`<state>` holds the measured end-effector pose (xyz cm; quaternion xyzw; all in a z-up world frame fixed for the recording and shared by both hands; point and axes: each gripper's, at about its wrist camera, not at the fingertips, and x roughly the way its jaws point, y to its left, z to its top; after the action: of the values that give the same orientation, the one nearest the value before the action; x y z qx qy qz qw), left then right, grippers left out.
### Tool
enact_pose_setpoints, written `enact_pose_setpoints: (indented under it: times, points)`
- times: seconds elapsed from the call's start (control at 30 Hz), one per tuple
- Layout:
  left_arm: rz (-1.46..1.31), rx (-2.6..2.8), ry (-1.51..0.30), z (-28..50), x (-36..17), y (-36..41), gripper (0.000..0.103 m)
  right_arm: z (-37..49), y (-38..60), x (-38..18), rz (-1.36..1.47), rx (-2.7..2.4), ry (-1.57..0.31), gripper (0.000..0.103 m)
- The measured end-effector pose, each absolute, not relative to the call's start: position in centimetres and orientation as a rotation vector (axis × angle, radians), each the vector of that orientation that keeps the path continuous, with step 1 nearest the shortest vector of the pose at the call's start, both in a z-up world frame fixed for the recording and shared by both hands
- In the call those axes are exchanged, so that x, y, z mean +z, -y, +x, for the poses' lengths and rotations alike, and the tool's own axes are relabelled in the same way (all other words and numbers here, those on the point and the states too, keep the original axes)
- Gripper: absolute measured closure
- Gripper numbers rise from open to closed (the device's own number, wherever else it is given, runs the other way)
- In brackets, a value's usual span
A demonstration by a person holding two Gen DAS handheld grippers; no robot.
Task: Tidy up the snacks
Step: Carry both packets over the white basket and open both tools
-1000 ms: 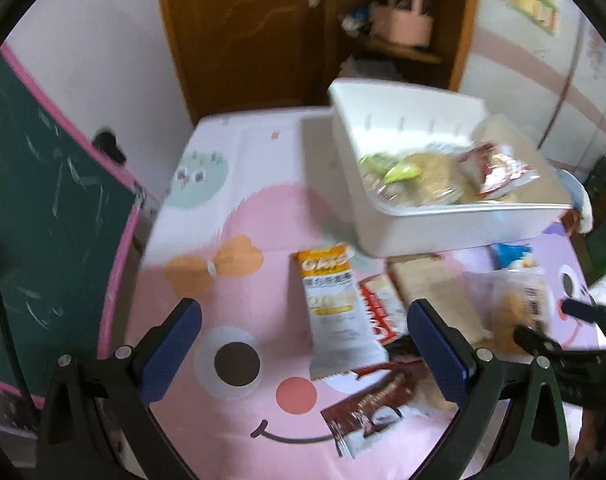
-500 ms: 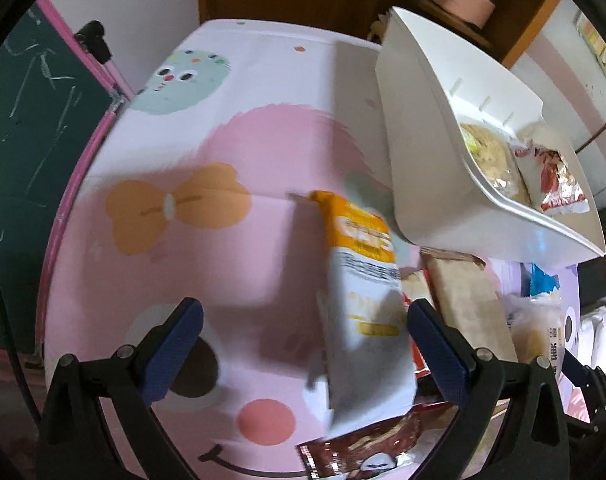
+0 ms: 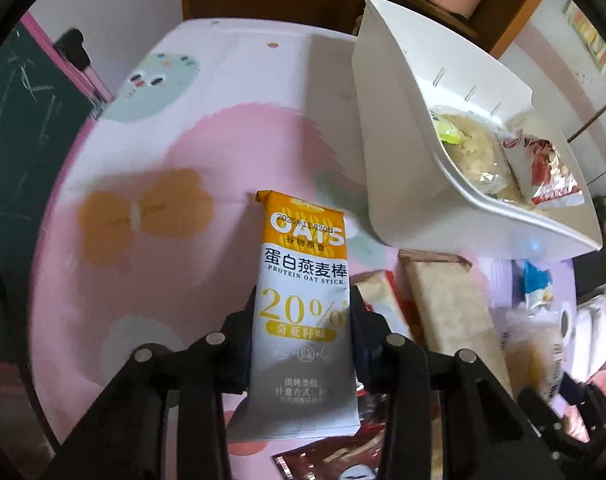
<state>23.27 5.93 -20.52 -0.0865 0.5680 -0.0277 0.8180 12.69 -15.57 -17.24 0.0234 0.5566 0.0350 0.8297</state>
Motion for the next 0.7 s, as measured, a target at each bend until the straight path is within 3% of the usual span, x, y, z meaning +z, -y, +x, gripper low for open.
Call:
enact_pose_setpoints:
  times: [0.17,0.7]
  points:
    - [-0.160,-0.052,-1.144,21.4,-17.7,-6.1,0.067,11.9,16.0,-15.5,0.079,0.095,-1.144,0.048]
    - [-0.026,-0.177,-0.803,13.4,-0.1,-2.5,0.066,9.1,18.8,-2.1,0.147,0.190,-0.856,0.048]
